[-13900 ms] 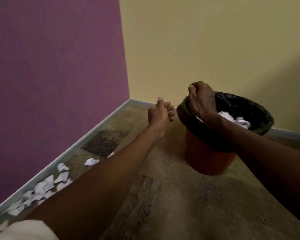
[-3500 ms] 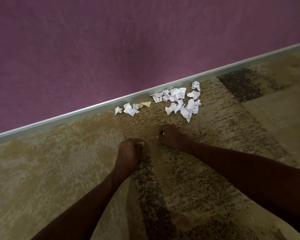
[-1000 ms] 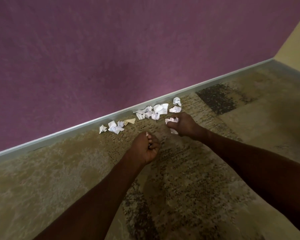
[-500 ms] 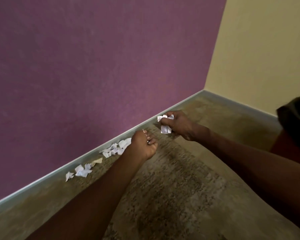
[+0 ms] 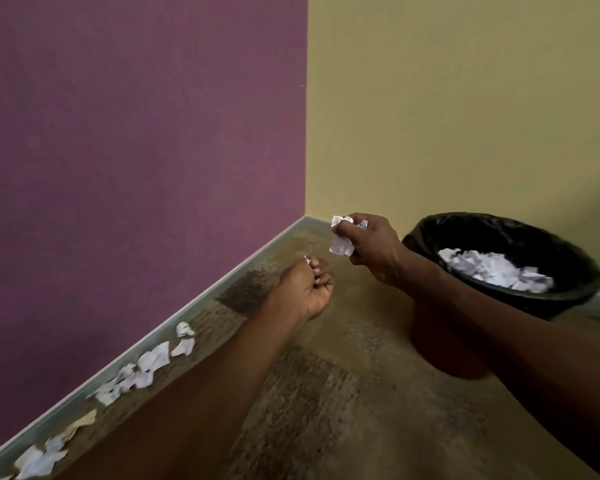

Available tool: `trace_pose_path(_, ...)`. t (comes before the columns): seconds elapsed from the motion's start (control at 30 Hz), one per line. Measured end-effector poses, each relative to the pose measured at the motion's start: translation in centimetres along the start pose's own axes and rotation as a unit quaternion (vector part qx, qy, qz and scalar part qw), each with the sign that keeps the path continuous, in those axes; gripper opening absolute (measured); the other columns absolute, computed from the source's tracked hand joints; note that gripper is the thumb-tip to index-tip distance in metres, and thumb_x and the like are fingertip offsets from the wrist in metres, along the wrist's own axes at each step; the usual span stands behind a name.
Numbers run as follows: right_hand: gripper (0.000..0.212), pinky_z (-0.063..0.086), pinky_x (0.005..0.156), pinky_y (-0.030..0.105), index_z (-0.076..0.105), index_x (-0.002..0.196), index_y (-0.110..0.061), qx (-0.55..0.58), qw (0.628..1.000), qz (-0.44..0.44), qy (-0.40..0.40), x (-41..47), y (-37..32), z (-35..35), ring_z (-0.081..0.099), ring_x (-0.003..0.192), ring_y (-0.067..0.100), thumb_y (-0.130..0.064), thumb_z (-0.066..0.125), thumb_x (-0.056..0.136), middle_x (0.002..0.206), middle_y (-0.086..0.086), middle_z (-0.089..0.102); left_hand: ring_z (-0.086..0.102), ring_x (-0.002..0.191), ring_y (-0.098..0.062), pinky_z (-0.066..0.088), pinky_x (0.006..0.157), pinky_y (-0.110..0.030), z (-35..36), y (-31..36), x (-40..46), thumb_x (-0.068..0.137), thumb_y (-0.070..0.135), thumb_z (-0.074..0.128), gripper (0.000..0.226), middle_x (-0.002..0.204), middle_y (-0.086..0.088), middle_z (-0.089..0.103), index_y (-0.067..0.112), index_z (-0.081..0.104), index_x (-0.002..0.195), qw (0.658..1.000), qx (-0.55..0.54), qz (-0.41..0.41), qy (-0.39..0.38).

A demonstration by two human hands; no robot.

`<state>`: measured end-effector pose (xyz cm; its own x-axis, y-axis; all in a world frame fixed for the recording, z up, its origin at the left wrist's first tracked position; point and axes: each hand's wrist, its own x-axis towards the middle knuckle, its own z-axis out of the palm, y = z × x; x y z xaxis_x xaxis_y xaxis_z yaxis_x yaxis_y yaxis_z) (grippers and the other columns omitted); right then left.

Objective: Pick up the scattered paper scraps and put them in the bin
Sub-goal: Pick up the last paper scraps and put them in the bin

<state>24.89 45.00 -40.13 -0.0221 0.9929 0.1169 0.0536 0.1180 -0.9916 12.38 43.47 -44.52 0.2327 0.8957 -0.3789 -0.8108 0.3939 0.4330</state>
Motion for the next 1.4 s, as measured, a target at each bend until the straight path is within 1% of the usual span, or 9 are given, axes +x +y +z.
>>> trace_pose_path(0.2,0.029,0.028,0.037,0.016,0.057,0.063,-0.001,-0.001,0.991,-0.024,0.134,0.3,-2.1,-8.1,0.04,0.035,0.013,-0.013,0.063,0.088,0.049,0.011,0.059,0.026,0.028,-0.005,0.016,0.026,-0.018,7.1,-4.6,2.9,0.102,0.013,0.025,0.037,0.042,0.007,0.035,0.018,0.038,0.068,0.995,0.061,-0.06,-0.057)
trace_pose_path(0.4,0.031,0.032,0.042,0.021,0.05,0.054,-0.009,-0.038,0.955,0.004,0.293,0.4,-4.0,-16.8,0.039,0.035,0.017,-0.013,0.064,0.082,0.032,-0.003,0.046,0.016,0.033,-0.01,0.011,0.033,-0.019,16.1,-9.9,4.5,0.094,0.007,0.022,0.033,0.046,0.003,0.025,0.018,0.032,0.065,0.975,0.216,-0.015,-0.038)
trace_pose_path(0.53,0.02,0.039,0.048,0.022,0.059,0.078,-0.009,-0.166,0.92,-0.019,0.354,1.4,-2.3,-21.1,0.053,0.053,0.021,-0.027,0.061,0.087,0.068,0.008,0.064,0.039,0.054,-0.017,0.032,0.051,-0.022,19.6,-12.9,6.2,0.1,0.021,0.026,0.031,0.075,-0.008,0.049,0.01,0.049,0.081,0.939,0.34,0.025,-0.037)
trace_pose_path(0.63,0.038,0.038,0.045,0.019,0.052,0.121,-0.01,-0.323,0.915,0.044,0.239,1.8,0.4,-23.5,0.055,0.063,0.013,-0.039,0.051,0.096,0.102,0.007,0.062,0.068,0.096,-0.014,0.054,0.082,-0.025,19.7,-14.3,7.5,0.096,0.066,0.022,0.072,0.129,-0.004,0.057,0.01,0.057,0.125,0.873,0.476,0.001,-0.106)
trace_pose_path(0.7,0.045,0.041,0.053,0.023,0.049,0.131,-0.012,-0.356,0.912,0.097,0.179,1.8,2.1,-24.5,0.055,0.066,0.017,-0.035,0.049,0.092,0.106,0.01,0.063,0.041,0.136,-0.02,0.032,0.114,-0.04,19.0,-14.4,7.9,0.092,0.073,0.016,0.084,0.153,-0.009,0.035,0.014,0.036,0.147,0.843,0.521,-0.006,-0.136)
trace_pose_path(0.77,0.032,0.039,0.064,0.027,0.062,0.117,-0.014,-0.416,0.886,0.094,0.182,1.8,2.9,-24.7,0.055,0.074,0.022,-0.023,0.048,0.089,0.102,0.01,0.067,0.021,0.146,-0.026,0.017,0.119,-0.047,18.1,-14.2,7.9,0.096,0.065,0.019,0.078,0.159,-0.011,0.022,0.011,0.02,0.153,0.837,0.528,0.0,-0.142)
trace_pose_path(0.93,0.026,0.041,0.06,0.028,0.07,0.078,-0.001,-0.464,0.846,0.041,0.259,2.3,1.9,-23.2,0.061,0.069,0.032,-0.013,0.047,0.083,0.079,0.019,0.069,0.066,0.103,-0.026,0.052,0.096,-0.041,16.0,-13.6,9.2,0.079,0.03,0.069,0.024,0.102,-0.007,0.073,0.014,0.076,0.095,0.814,0.556,0.147,-0.082)
trace_pose_path(1.1,0.029,0.046,0.066,0.034,0.069,0.082,0.004,-0.465,0.838,-0.019,0.284,3.2,1.0,-20.1,0.061,0.078,0.039,-0.013,0.045,0.084,0.083,0.025,0.067,0.066,0.08,-0.018,0.057,0.072,-0.027,15.4,-12.4,7.2,0.084,0.009,0.073,0.036,0.096,-0.008,0.068,0.001,0.064,0.118,0.863,0.471,0.147,-0.108)
trace_pose_path(1.4,0.03,0.036,0.064,0.035,0.057,0.067,-0.002,-0.445,0.852,-0.149,0.233,4.7,1.3,-10.6,0.052,0.067,0.033,-0.011,0.041,0.09,0.07,0.017,0.058,0.068,0.083,-0.018,0.058,0.077,-0.033,7.0,-6.9,3.5,0.096,0.036,0.056,0.035,0.089,-0.007,0.073,0.01,0.067,0.076,0.928,0.335,0.159,0.025)
